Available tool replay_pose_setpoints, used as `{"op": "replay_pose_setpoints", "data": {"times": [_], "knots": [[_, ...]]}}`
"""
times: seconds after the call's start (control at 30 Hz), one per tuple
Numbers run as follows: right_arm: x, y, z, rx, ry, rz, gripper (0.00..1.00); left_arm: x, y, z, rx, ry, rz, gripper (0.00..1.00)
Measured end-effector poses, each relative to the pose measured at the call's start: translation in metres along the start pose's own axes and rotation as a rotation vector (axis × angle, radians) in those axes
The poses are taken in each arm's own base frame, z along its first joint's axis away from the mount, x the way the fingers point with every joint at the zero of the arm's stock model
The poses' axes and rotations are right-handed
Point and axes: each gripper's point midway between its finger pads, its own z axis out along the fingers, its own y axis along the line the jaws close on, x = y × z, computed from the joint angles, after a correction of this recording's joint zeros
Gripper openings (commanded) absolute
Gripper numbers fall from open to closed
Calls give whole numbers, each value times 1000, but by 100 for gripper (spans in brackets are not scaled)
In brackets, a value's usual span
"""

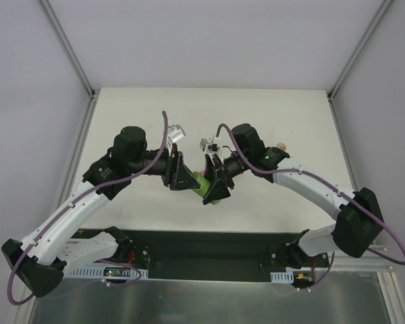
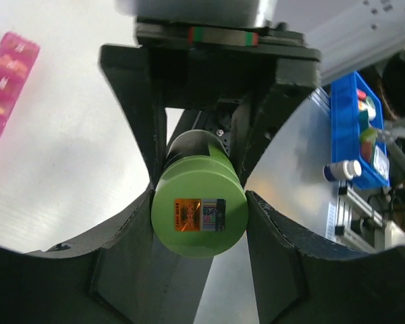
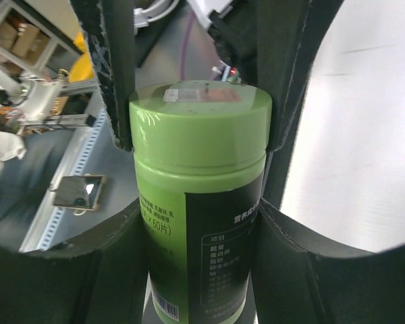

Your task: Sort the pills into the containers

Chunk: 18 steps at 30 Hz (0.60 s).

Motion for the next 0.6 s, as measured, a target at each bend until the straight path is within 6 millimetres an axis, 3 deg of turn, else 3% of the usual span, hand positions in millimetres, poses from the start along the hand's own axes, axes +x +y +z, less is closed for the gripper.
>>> {"op": "replay_pose_setpoints", "data": {"times": [0.03, 0.07, 0.17, 0.23, 0.3, 0.43, 0.6], "knots": [[-1, 5, 1, -26, -4, 11, 8, 0, -5, -2, 33, 8, 37, 43], [-3, 9, 2, -46, -7, 15, 7, -1, -7, -3, 52, 11, 56, 58], [-9, 12, 3, -71, -21, -12, 8, -3, -13, -7, 103, 23, 84, 80], [-14, 13, 4, -73, -29, -56, 8, 0, -10, -5, 107, 45, 63, 81], [-14, 13, 4, -63, -25, -93, 8, 1, -7, -4, 89, 47, 46, 96], [-14, 3, 1, 7, 0, -160, 8, -9, -6, -11, 19, -23, 35, 99], [-10, -14, -7, 140, 41, -232, 8, -33, -18, -37, -69, -230, 30, 99]]}}
